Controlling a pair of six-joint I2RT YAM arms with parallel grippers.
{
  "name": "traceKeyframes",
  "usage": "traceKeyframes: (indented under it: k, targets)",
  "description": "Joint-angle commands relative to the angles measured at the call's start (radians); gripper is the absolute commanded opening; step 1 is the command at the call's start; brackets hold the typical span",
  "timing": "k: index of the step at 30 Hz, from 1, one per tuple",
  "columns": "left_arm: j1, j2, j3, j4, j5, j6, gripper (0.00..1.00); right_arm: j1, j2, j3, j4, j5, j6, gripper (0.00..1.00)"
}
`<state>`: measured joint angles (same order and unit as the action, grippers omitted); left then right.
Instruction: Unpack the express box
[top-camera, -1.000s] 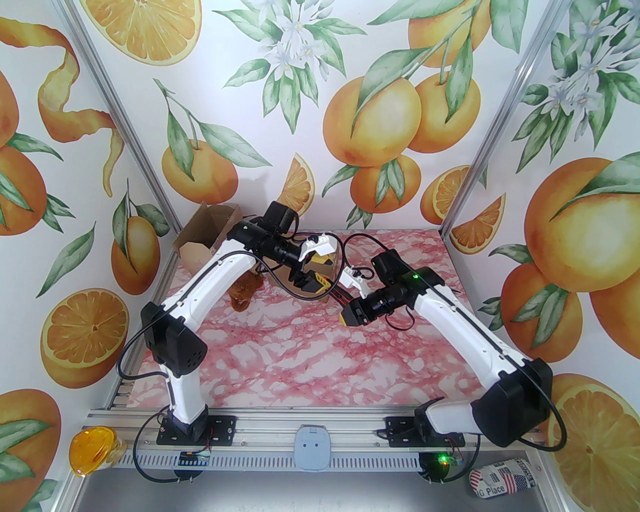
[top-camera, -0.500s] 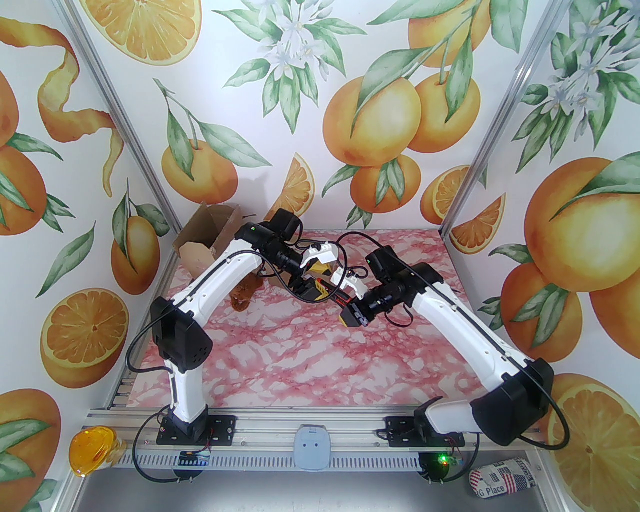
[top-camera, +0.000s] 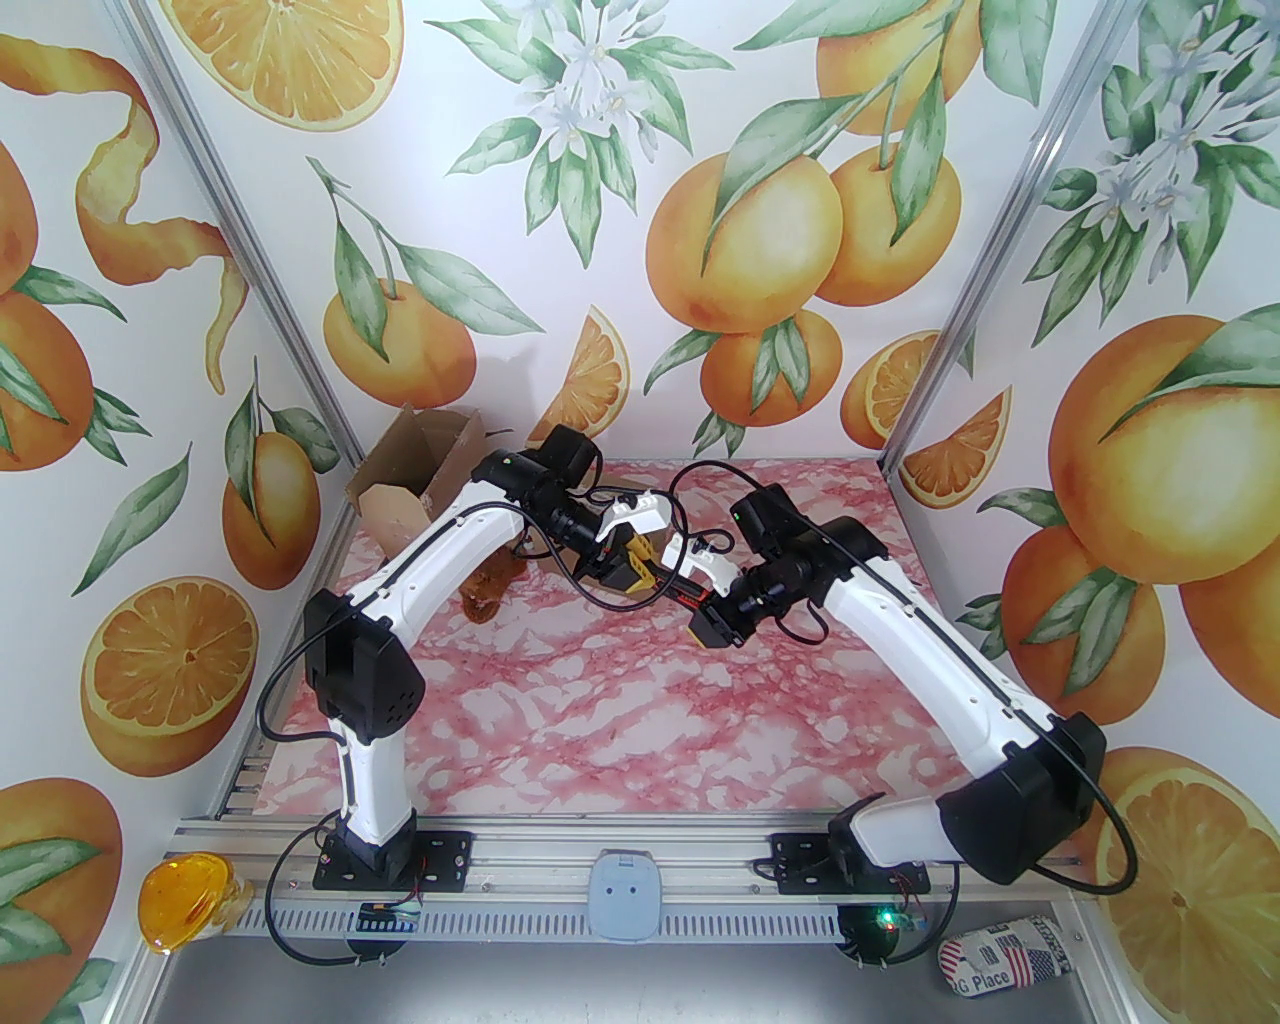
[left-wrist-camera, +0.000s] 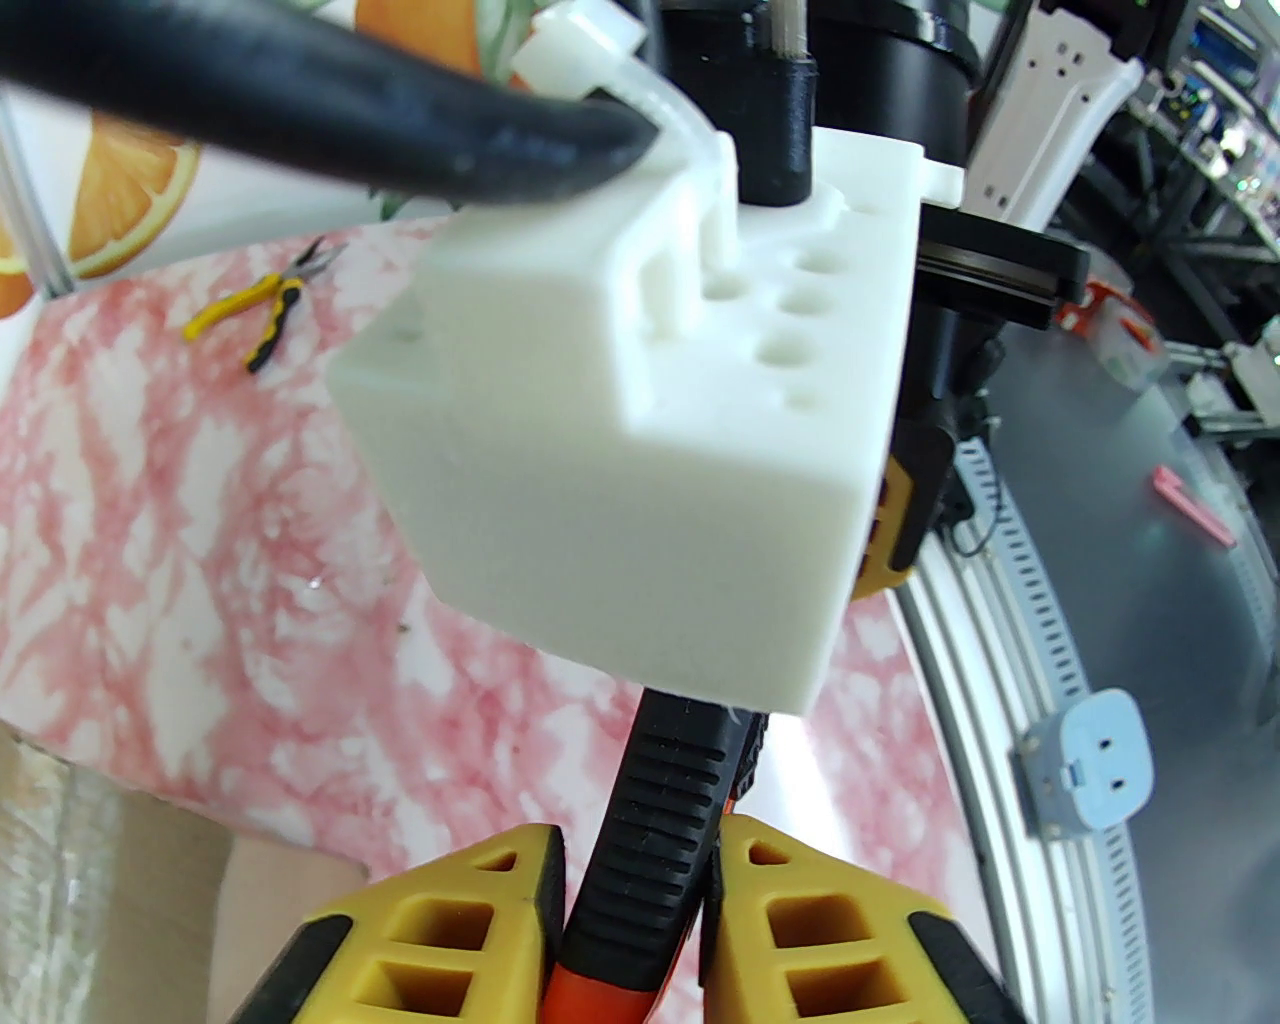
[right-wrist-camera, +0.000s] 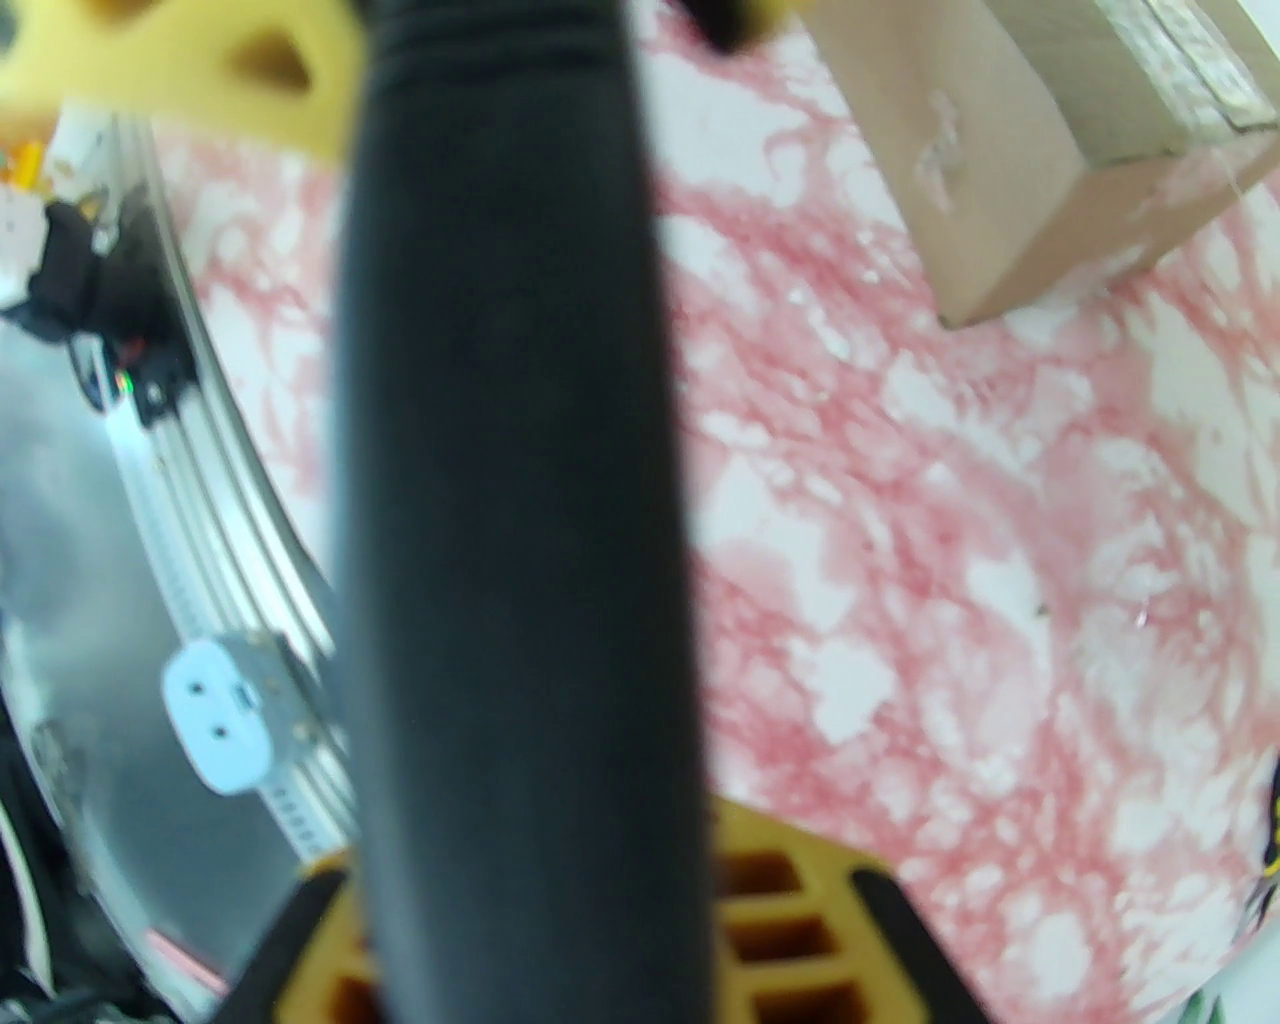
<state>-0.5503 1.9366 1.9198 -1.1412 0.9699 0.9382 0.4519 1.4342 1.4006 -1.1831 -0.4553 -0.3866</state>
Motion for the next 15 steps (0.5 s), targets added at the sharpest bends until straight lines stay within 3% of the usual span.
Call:
traceKeyframes:
  k: [1,4,6,9,15]
  targets:
    - [-0.019,-0.038,-0.023,0.003,0.031,-0.025,0.15,0.000,-0.008,0.038,0.105,0.006,0.039,0.00]
    - [-0.017,-0.052,-0.031,0.006,0.047,-0.018,0.09,-0.021,-0.031,0.018,0.141,-0.020,0.037,0.00]
    - [-0.014,-0.064,-0.037,0.009,0.057,-0.012,0.05,-0.045,-0.050,-0.001,0.173,-0.060,0.037,0.21]
    - [-0.003,-0.078,-0.044,0.024,0.082,-0.020,0.02,-0.090,-0.088,-0.037,0.236,-0.126,0.052,0.40]
    - [0.012,-0.095,-0.048,0.059,0.135,-0.062,0.00,-0.171,-0.210,-0.159,0.456,-0.211,0.144,0.67]
